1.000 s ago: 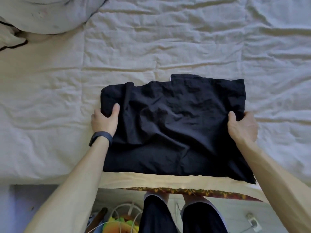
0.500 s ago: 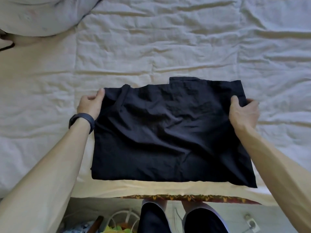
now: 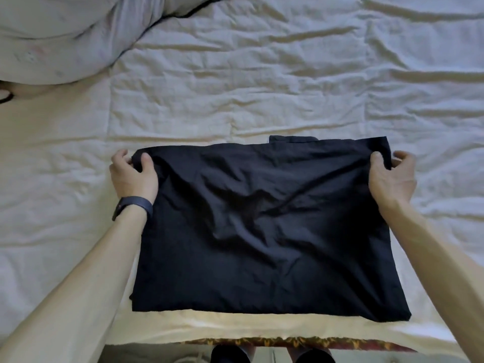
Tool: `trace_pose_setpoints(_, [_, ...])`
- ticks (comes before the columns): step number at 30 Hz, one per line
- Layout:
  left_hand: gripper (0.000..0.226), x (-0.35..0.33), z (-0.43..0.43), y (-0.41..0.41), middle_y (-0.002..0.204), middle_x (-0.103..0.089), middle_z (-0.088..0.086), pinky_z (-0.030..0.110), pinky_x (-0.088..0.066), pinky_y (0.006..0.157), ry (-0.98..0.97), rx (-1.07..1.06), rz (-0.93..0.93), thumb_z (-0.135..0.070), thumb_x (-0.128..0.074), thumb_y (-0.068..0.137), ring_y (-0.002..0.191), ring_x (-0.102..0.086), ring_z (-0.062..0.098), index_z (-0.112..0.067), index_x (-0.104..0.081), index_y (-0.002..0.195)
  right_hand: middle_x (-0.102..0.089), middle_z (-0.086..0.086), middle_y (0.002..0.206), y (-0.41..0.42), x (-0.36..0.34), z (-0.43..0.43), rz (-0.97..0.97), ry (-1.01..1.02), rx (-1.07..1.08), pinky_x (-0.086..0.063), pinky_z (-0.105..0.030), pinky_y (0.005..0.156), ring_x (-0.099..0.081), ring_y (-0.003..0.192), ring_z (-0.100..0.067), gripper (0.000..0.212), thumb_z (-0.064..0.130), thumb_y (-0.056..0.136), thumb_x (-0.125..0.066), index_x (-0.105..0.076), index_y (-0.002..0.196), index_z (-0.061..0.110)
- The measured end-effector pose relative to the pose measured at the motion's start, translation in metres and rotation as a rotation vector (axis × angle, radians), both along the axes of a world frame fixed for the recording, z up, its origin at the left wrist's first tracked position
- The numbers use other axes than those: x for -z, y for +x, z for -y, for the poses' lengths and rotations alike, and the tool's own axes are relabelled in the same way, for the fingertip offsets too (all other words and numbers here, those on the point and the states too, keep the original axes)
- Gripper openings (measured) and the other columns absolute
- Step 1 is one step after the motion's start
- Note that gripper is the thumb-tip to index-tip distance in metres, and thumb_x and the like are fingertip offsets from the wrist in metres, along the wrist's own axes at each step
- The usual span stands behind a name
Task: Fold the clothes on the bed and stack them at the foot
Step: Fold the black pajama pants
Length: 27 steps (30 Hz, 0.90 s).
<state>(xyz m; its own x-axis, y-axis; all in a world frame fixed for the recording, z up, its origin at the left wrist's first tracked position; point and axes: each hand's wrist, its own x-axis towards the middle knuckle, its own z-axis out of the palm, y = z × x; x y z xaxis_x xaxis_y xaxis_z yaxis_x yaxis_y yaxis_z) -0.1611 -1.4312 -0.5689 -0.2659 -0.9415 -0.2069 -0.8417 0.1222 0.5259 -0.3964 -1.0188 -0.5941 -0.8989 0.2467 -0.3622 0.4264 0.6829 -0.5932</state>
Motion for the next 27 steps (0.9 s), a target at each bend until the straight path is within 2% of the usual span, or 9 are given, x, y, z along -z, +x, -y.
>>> trace_pose_setpoints(4, [0.063, -0.006, -0.060, 0.032, 0.150, -0.042, 0.012, 0.049, -0.038, 0.105, -0.093, 0.027, 0.068, -0.041, -0.062, 0.094, 0.134, -0.043, 0.035, -0.017, -0.040, 0.148, -0.057, -0.005, 0.132, 0.054, -0.018, -0.018, 0.070, -0.009, 0.009, -0.041, -0.033, 0.098, -0.056, 0.118, -0.023, 0.067, 0.057, 0.091, -0.062, -0.044, 0.140, 0.014])
trace_pose_setpoints(9, [0.070, -0.021, -0.155, 0.131, 0.154, -0.030, 0.013, 0.058, -0.033, 0.108, 0.031, -0.447, 0.153, -0.049, -0.063, 0.092, 0.134, -0.037, 0.040, -0.019, -0.033, 0.147, -0.053, -0.012, 0.134, 0.170, -0.052, -0.065, 0.203, 0.167, 0.100, -0.038, -0.055, 0.110, -0.047, 0.129, -0.033, 0.079, 0.065, 0.085, -0.059, -0.046, 0.138, 0.009])
trace_pose_setpoints(12, [0.077, -0.028, -0.192, 0.166, 0.143, -0.041, 0.013, 0.045, -0.045, 0.094, 0.296, -0.750, 0.028, -0.055, -0.068, 0.088, 0.118, -0.050, 0.028, -0.014, -0.036, 0.144, -0.048, -0.014, 0.137, 0.227, -0.068, -0.081, 0.316, 0.142, 0.416, -0.039, -0.055, 0.110, -0.047, 0.127, -0.033, 0.083, 0.066, 0.083, -0.067, -0.043, 0.138, 0.008])
trace_pose_setpoints(15, [0.074, -0.026, -0.202, 0.168, 0.132, -0.059, 0.017, 0.050, -0.052, 0.098, 0.583, -0.767, -0.086, -0.053, -0.071, 0.088, 0.116, -0.060, 0.034, 0.002, -0.051, 0.134, -0.059, -0.006, 0.101, 0.248, -0.078, -0.075, 0.470, -0.151, 0.694, -0.060, -0.040, 0.075, -0.063, 0.083, -0.021, 0.061, 0.059, 0.086, -0.073, -0.052, 0.119, 0.011])
trace_pose_setpoints(17, [0.065, -0.023, -0.196, 0.163, 0.128, -0.062, 0.014, 0.052, -0.054, 0.096, 0.606, -0.923, -0.182, -0.040, -0.077, 0.087, 0.112, -0.064, 0.033, -0.001, -0.052, 0.133, -0.055, 0.001, 0.072, 0.243, -0.078, -0.067, 0.627, -0.413, 0.797, -0.050, -0.022, 0.043, -0.053, 0.052, -0.010, 0.040, 0.053, 0.093, -0.068, -0.056, 0.107, 0.017])
trace_pose_setpoints(19, [0.069, -0.017, -0.183, 0.162, 0.130, -0.058, 0.010, 0.049, -0.055, 0.095, 0.580, -1.070, -0.169, -0.033, -0.079, 0.086, 0.112, -0.062, 0.030, -0.006, -0.044, 0.139, -0.062, 0.002, 0.079, 0.237, -0.070, -0.059, 0.654, -0.551, 0.908, -0.052, -0.026, 0.056, -0.055, 0.057, -0.010, 0.035, 0.043, 0.099, -0.064, -0.056, 0.121, 0.017])
trace_pose_setpoints(22, [0.049, -0.009, -0.162, 0.185, 0.139, -0.055, 0.009, 0.044, -0.054, 0.090, 0.687, -1.121, -0.243, -0.034, -0.066, 0.096, 0.112, -0.060, 0.029, -0.011, -0.046, 0.134, -0.065, -0.004, 0.129, 0.238, -0.061, -0.061, 0.488, -0.549, 0.990, -0.055, -0.037, 0.088, -0.066, 0.102, -0.019, 0.043, 0.017, 0.102, -0.062, -0.049, 0.143, 0.014])
trace_pose_setpoints(25, [0.027, -0.009, -0.159, 0.215, 0.139, -0.057, 0.015, 0.034, -0.050, 0.068, 0.666, -1.082, -0.194, -0.036, -0.048, 0.104, 0.082, -0.056, 0.021, -0.011, -0.047, 0.112, -0.064, -0.004, 0.132, 0.256, -0.062, -0.075, 0.331, -0.521, 0.978, -0.058, -0.041, 0.090, -0.067, 0.107, -0.018, 0.048, 0.006, 0.098, -0.062, -0.048, 0.143, 0.015])
trace_pose_setpoints(27, [0.019, -0.010, -0.169, 0.233, 0.145, -0.052, 0.018, 0.029, -0.048, 0.076, 0.660, -1.050, -0.195, -0.031, -0.043, 0.106, 0.088, -0.055, 0.018, -0.012, -0.043, 0.109, -0.063, -0.005, 0.132, 0.273, -0.067, -0.081, 0.282, -0.514, 0.982, -0.058, -0.045, 0.093, -0.068, 0.102, -0.018, 0.048, 0.004, 0.097, -0.062, -0.048, 0.143, 0.013])
